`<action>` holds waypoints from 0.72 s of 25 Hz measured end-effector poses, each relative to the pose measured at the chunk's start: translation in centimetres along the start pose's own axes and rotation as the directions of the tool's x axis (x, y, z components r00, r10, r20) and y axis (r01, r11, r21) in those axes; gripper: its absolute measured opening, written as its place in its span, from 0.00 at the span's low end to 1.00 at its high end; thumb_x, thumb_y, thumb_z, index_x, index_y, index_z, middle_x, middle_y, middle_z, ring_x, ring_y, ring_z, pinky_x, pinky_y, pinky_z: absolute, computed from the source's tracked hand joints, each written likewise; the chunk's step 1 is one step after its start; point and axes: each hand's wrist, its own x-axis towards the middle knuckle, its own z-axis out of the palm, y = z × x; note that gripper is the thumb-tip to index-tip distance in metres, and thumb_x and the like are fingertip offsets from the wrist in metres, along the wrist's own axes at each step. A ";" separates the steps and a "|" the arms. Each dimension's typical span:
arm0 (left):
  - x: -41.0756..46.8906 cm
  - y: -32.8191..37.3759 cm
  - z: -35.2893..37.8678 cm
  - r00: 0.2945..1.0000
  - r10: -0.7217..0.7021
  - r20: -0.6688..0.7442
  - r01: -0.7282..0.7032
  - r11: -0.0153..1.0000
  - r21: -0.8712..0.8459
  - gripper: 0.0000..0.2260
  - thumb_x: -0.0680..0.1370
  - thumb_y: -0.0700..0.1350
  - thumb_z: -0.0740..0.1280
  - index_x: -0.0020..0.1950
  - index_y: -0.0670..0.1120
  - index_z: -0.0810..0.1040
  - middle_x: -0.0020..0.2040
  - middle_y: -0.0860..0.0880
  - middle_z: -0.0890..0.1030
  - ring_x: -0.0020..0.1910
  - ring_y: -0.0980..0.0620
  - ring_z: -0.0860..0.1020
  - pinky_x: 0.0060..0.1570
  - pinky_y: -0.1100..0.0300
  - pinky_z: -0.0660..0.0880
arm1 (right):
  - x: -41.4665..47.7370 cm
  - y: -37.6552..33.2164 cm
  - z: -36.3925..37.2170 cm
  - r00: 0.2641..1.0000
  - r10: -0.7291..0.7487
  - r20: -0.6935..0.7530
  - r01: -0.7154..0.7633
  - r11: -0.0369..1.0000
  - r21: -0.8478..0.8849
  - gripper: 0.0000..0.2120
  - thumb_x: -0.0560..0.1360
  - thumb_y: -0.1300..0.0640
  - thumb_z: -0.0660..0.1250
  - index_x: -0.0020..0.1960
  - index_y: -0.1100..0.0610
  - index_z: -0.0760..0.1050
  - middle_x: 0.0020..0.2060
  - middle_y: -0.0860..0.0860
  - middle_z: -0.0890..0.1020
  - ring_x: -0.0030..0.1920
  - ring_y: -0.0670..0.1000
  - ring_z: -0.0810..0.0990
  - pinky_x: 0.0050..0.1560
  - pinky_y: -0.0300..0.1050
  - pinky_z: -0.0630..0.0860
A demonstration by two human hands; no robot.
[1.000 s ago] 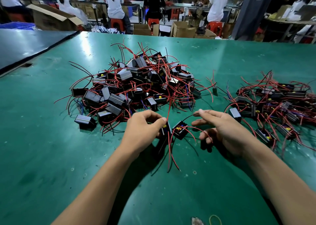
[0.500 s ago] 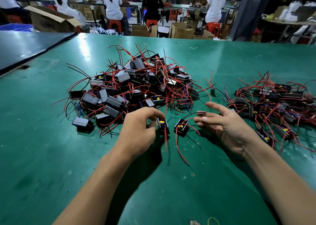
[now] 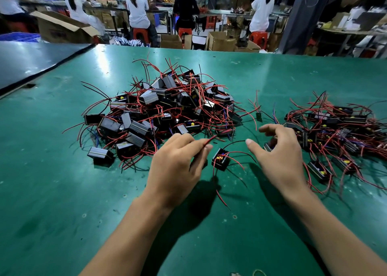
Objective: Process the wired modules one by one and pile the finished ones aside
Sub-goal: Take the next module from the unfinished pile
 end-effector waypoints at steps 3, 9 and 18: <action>0.0 0.1 -0.2 0.999 -0.034 -0.007 0.034 0.997 0.066 0.09 0.79 0.46 0.67 0.52 0.44 0.85 0.35 0.51 0.78 0.36 0.51 0.70 0.35 0.61 0.67 | -0.1 -0.2 0.6 0.992 0.095 0.087 -0.100 0.994 0.050 0.06 0.74 0.51 0.74 0.45 0.51 0.79 0.39 0.47 0.81 0.37 0.44 0.75 0.38 0.30 0.70; -0.6 -0.2 0.8 0.952 -0.199 0.231 0.176 0.978 0.115 0.10 0.79 0.50 0.67 0.55 0.49 0.84 0.43 0.52 0.82 0.45 0.49 0.75 0.45 0.53 0.75 | -0.5 -0.7 1.9 0.910 0.242 0.337 -0.183 0.963 -0.197 0.23 0.73 0.31 0.66 0.49 0.49 0.84 0.35 0.44 0.84 0.40 0.45 0.80 0.47 0.43 0.77; -0.1 -0.6 -0.1 0.968 -0.184 0.169 0.131 0.950 0.283 0.07 0.78 0.47 0.69 0.46 0.45 0.85 0.39 0.50 0.80 0.41 0.46 0.71 0.40 0.50 0.73 | -0.1 -1.7 -0.2 0.766 0.149 0.625 -0.083 0.988 -0.133 0.06 0.73 0.57 0.75 0.44 0.45 0.83 0.38 0.47 0.82 0.31 0.37 0.75 0.39 0.34 0.70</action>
